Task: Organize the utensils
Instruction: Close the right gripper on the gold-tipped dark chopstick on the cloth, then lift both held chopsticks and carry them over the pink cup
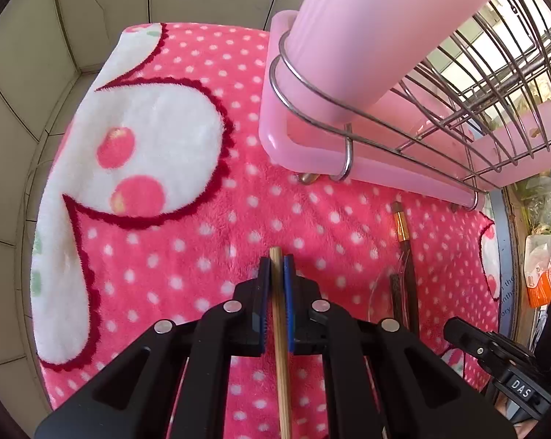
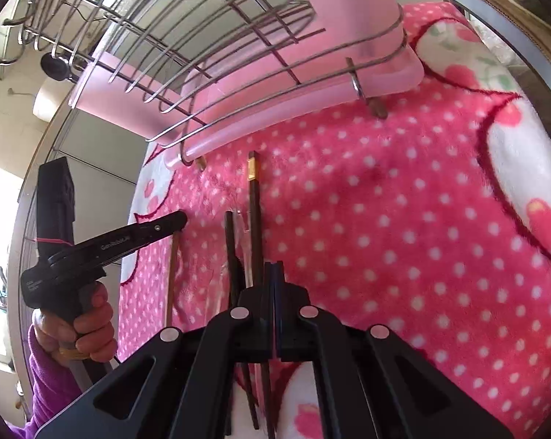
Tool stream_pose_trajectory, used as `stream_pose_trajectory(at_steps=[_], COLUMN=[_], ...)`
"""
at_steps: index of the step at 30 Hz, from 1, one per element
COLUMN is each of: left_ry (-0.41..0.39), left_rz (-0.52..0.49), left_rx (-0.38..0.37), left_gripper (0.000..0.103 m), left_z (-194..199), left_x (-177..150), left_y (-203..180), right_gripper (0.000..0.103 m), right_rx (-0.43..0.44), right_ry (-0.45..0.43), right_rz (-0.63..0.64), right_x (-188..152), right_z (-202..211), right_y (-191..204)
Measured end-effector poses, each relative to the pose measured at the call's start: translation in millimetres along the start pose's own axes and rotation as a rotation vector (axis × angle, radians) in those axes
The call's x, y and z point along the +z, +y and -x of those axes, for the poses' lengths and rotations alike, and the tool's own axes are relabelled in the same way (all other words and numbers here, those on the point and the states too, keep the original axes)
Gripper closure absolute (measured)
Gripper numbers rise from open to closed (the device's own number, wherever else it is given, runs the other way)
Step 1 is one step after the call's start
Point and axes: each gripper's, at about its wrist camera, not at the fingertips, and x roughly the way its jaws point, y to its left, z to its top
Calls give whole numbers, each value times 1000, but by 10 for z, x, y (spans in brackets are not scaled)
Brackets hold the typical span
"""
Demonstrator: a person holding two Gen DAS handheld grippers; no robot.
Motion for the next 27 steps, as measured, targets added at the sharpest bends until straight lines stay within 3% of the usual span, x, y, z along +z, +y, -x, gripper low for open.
stream_pose_trajectory(at_steps=[2, 4, 5, 9, 15, 20, 27], left_ry=[-3, -3, -6, -6, -8, -8, 1], left_rz=[-2, -1, -1, 4, 17, 19, 15], left_rx=[1, 0, 0, 0, -10, -17, -11], left_gripper=[96, 96, 96, 96, 96, 96, 96], left_z=[-4, -6, -7, -10, -14, -5, -2], left_x=[-8, -6, -7, -7, -14, -14, -12], left_y=[0, -2, -2, -7, -1, 30, 20], right_gripper=[93, 69, 69, 70, 96, 97, 96], right_rx=[-3, -27, -35, -71, -10, -2, -103], right_ry=[-12, -11, -9, 25, 55, 32, -27], right_rz=[15, 42, 51, 64, 22, -4, -38], right_x=[30, 60, 69, 106, 132, 72, -57], right_z=[20, -24, -56, -231, -395, -234, 27], right_y=[43, 125, 160, 177, 83, 14, -104])
